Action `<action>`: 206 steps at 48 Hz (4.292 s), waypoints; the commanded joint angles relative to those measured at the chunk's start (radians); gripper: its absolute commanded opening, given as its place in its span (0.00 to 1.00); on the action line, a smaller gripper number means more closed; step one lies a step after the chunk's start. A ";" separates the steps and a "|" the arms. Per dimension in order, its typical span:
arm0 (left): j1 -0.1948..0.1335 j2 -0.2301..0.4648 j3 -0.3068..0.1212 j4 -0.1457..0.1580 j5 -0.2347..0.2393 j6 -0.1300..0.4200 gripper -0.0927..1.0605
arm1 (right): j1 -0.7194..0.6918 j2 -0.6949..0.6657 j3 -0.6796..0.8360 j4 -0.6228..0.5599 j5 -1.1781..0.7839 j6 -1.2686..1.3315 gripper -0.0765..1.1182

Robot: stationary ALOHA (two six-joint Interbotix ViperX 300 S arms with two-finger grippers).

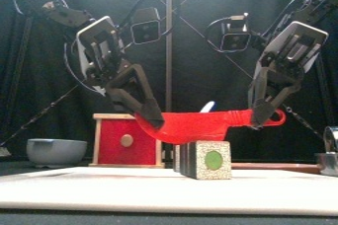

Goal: Place sushi on board then cut the sushi with the knife then place the pieces on the plate
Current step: Cut the sushi into 4 pieces

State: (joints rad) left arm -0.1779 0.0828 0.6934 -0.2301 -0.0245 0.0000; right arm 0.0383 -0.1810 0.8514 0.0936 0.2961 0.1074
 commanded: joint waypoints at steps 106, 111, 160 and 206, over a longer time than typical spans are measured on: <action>-0.005 -0.034 0.009 0.064 0.067 0.000 0.41 | 0.000 -0.040 -0.017 -0.020 0.009 0.005 0.34; -0.005 -0.029 0.005 0.063 0.063 0.000 0.41 | 0.000 -0.040 -0.005 -0.008 0.009 0.005 0.34; -0.014 -0.014 -0.003 0.052 0.061 -0.003 0.41 | 0.005 -0.034 0.015 0.021 0.003 0.005 0.34; -0.015 0.017 0.000 0.035 0.061 -0.003 0.41 | 0.014 0.009 0.023 0.037 0.003 0.005 0.34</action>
State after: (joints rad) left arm -0.1703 0.0982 0.6826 -0.1933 0.0261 -0.0031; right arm 0.0552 -0.1703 0.8636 0.1273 0.2915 0.1074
